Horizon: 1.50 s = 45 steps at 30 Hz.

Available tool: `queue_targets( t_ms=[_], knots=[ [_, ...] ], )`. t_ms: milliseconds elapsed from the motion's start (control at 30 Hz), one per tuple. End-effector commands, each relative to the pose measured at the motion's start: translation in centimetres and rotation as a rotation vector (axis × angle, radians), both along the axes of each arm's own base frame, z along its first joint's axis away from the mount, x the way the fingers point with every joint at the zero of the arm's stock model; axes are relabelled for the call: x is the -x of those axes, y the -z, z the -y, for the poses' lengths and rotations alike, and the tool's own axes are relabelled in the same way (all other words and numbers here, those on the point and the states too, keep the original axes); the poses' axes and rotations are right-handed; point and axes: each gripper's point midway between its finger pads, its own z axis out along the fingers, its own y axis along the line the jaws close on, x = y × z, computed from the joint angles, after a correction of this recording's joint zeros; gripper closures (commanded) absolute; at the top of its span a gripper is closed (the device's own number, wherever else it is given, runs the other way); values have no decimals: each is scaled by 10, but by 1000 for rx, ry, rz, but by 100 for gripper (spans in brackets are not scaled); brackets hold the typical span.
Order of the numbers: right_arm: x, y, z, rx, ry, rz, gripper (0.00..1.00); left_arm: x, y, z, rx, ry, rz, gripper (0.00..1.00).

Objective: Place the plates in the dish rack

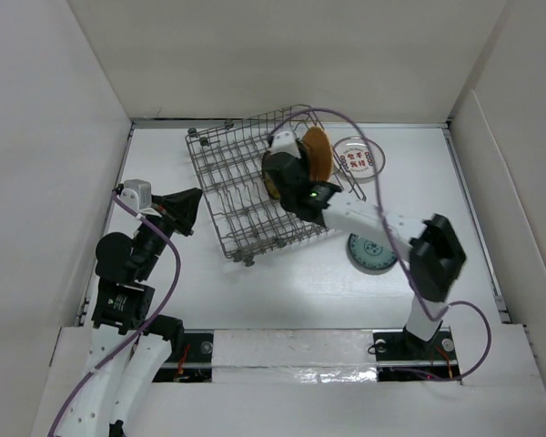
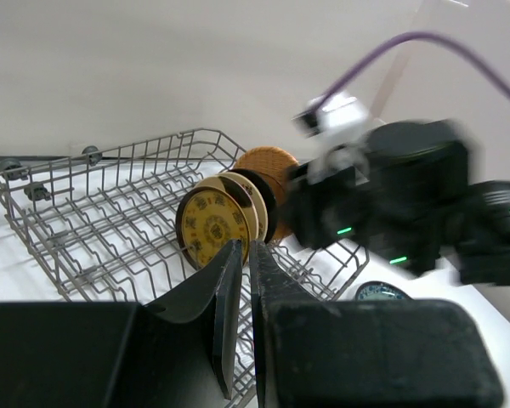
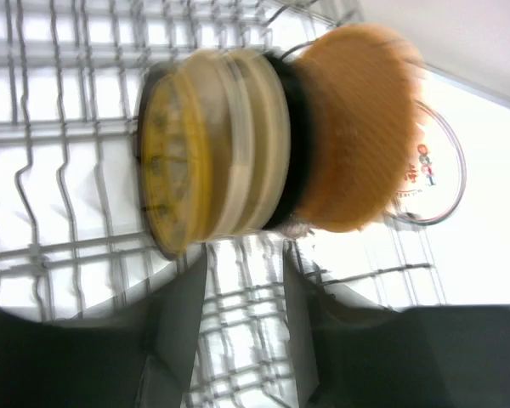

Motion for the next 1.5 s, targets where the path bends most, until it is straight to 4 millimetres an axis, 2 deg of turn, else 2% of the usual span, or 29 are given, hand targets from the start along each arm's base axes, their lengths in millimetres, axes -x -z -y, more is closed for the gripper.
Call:
queue_targets(
  t_ms=[0,33,67,100,133,167,200,233,267,300,333,400,467,567,633,667,700,767,800,867,900,1000,1033,1367,1467],
  knots=[
    [6,-87,36,-379,32,161,90,5,-19,1,14,13,59,94],
    [8,-62,65,-420,94,133,100,10,-22,5,15,41,72,93],
    [13,-59,78,-475,96,126,100,12,-23,5,19,44,80,94],
    [25,-78,103,-557,116,159,100,13,-24,5,22,42,85,93],
    [36,-43,123,-596,174,107,100,12,-24,2,24,28,85,94],
    [38,-30,154,-618,239,88,100,12,-25,2,23,23,84,94],
    [51,-37,176,-680,273,108,100,14,-26,2,27,27,89,94],
    [60,-21,192,-738,334,85,100,19,-29,5,28,52,102,93],
    [79,25,221,-713,418,-5,100,21,-31,6,31,61,113,93],
    [92,40,234,-732,457,-31,100,23,-34,6,34,66,124,93],
    [106,37,245,-799,482,-14,100,23,-34,5,35,56,124,93],
    [136,72,264,-810,550,-95,100,21,-32,4,34,49,111,93],
    [154,72,266,-884,541,-98,100,25,-34,6,36,62,123,93],
    [171,96,284,-873,626,-161,100,29,-38,5,38,61,142,93],
    [170,103,298,-884,666,-178,100,29,-38,0,36,34,139,93],
    [166,104,294,-916,641,-203,99,32,-40,1,36,39,148,93],
    [164,113,297,-908,642,-244,82,34,-41,0,36,41,153,93],
    [163,127,315,-901,704,-287,70,39,-46,0,40,46,174,93],
    [163,140,317,-901,721,-347,63,41,-48,-1,42,45,183,93],
    [165,146,320,-900,743,-388,62,44,-50,-3,45,36,193,93],
    [166,148,319,-904,737,-395,49,44,-50,-4,44,30,196,93],
    [169,157,310,-921,720,-465,34,48,-52,-2,46,42,205,93],
    [172,167,310,-903,738,-520,34,49,-53,-3,49,42,210,93],
    [161,181,308,-896,733,-572,51,51,-53,-1,51,51,213,93],
    [156,184,312,-881,744,-573,68,50,-52,-1,52,52,209,93]
  ],
)
